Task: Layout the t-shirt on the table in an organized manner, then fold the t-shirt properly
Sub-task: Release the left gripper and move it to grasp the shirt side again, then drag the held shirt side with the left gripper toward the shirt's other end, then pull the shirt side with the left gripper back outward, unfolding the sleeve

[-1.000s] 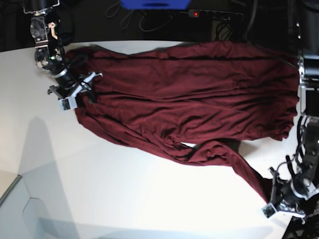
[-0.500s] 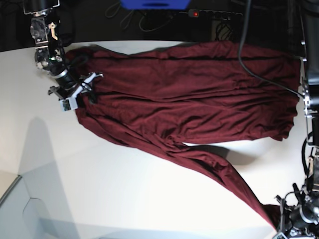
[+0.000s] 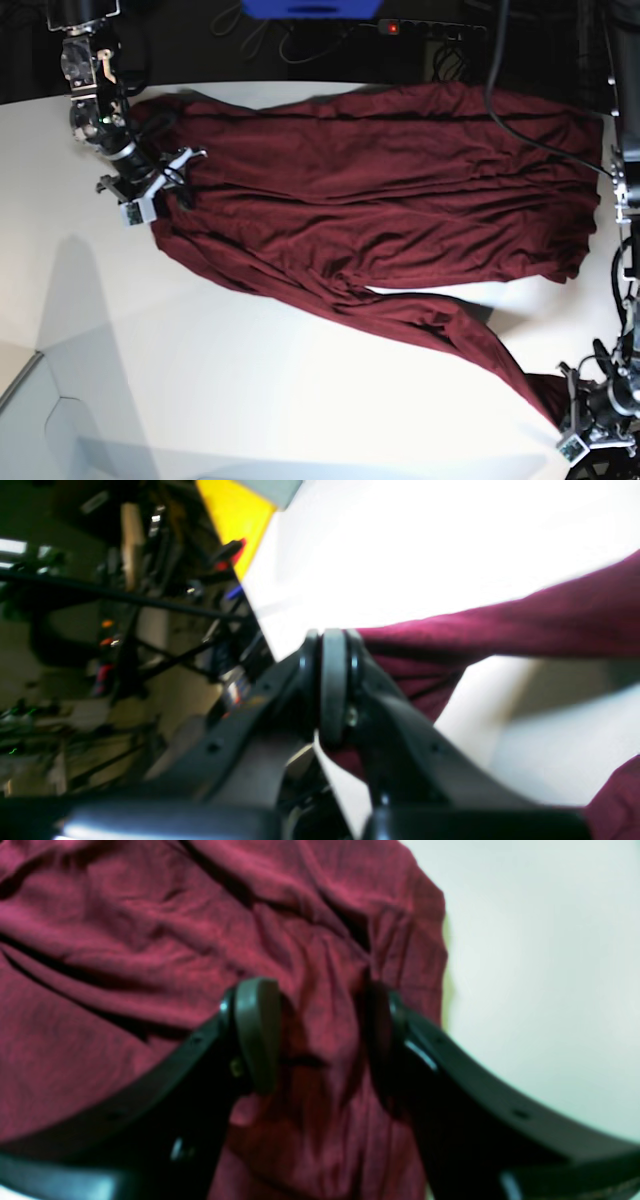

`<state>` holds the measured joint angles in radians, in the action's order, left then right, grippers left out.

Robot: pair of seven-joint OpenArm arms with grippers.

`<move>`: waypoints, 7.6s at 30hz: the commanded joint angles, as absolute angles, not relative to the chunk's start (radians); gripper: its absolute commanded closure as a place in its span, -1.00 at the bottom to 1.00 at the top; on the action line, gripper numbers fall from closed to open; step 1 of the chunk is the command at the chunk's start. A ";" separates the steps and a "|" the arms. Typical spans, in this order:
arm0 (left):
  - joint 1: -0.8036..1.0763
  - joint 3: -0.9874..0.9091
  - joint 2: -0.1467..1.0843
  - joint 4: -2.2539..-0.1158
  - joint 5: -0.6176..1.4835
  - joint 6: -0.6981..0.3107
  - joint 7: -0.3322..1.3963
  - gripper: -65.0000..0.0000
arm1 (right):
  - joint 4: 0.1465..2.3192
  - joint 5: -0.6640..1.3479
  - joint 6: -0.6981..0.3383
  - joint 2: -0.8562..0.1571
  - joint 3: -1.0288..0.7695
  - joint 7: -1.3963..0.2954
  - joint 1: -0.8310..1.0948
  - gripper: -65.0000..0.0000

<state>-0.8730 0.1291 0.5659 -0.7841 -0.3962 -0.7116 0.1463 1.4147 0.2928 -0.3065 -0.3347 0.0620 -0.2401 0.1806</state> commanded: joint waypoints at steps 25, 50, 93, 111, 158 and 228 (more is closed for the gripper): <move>-0.917 0.124 0.628 -0.806 -0.387 -0.698 0.122 0.47 | 1.420 0.289 -0.305 -0.349 0.061 -0.251 0.173 0.14; -0.872 0.311 0.727 -0.952 -0.377 -0.698 0.122 0.46 | 1.420 0.289 -0.305 -0.348 0.059 -0.251 0.159 0.14; -0.676 -0.832 0.061 -0.680 -0.371 -0.200 0.124 0.01 | 1.420 0.289 -0.305 -0.344 0.061 -0.251 0.154 0.14; -0.682 -0.656 0.127 -0.518 0.091 -0.179 0.120 -0.01 | 1.420 0.289 -0.305 -0.344 0.062 -0.251 0.168 0.14; -0.412 -0.650 -0.002 -1.245 0.326 -0.188 0.395 1.00 | 1.420 0.289 -0.305 -0.349 0.058 -0.251 0.179 0.14; -0.223 -0.657 0.171 -1.153 0.470 -0.185 0.469 0.04 | 1.420 0.289 -0.305 -0.351 0.059 -0.249 0.170 0.14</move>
<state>-0.2008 -0.6575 0.1581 -1.1378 0.4622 -0.1741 0.4892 1.4128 0.2924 -0.3069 -0.3378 0.0635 -0.2394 0.1753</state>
